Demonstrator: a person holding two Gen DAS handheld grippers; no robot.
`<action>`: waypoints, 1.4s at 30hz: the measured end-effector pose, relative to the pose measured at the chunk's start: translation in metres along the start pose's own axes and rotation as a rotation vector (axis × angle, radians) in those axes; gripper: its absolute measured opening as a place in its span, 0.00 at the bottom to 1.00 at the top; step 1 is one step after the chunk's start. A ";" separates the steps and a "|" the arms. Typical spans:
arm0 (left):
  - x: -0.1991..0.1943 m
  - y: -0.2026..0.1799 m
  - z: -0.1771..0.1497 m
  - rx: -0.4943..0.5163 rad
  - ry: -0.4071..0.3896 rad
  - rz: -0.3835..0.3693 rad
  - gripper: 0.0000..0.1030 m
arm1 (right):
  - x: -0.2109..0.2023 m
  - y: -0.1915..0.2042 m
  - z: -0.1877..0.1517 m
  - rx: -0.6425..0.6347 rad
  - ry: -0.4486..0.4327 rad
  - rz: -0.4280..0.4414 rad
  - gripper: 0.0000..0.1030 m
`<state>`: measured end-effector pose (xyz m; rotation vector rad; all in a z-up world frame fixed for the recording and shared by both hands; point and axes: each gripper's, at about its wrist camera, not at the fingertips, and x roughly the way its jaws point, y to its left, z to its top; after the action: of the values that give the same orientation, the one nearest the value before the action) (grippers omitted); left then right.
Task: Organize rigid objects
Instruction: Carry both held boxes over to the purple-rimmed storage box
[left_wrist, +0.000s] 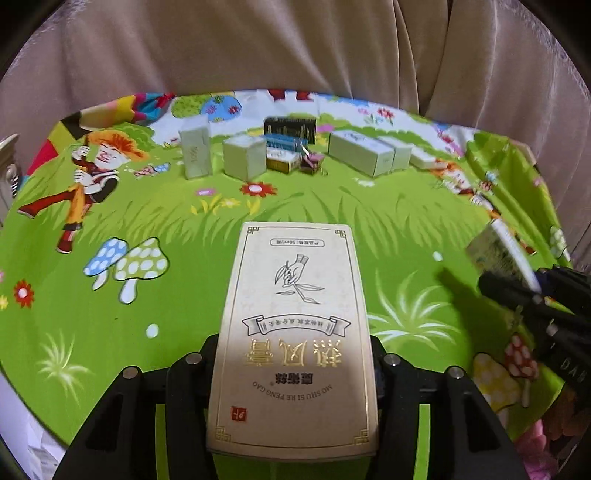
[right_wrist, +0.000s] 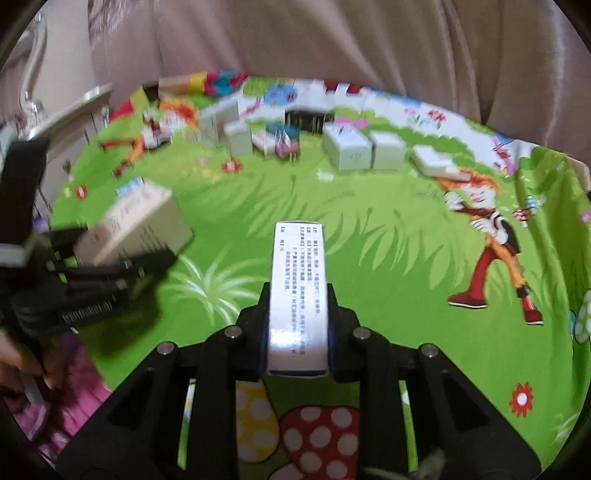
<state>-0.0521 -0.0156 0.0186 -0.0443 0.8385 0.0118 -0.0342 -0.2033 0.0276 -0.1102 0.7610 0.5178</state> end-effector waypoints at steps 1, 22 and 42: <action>-0.006 -0.001 0.001 -0.004 -0.020 0.003 0.51 | -0.011 0.000 0.003 0.005 -0.044 -0.005 0.27; -0.197 -0.023 0.045 0.031 -0.691 0.105 0.51 | -0.196 0.036 0.038 -0.028 -0.765 -0.207 0.27; -0.249 -0.011 0.030 0.023 -0.798 0.124 0.51 | -0.248 0.066 0.042 -0.082 -0.905 -0.183 0.27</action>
<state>-0.1960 -0.0239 0.2246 0.0347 0.0423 0.1286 -0.1897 -0.2352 0.2335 -0.0128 -0.1546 0.3666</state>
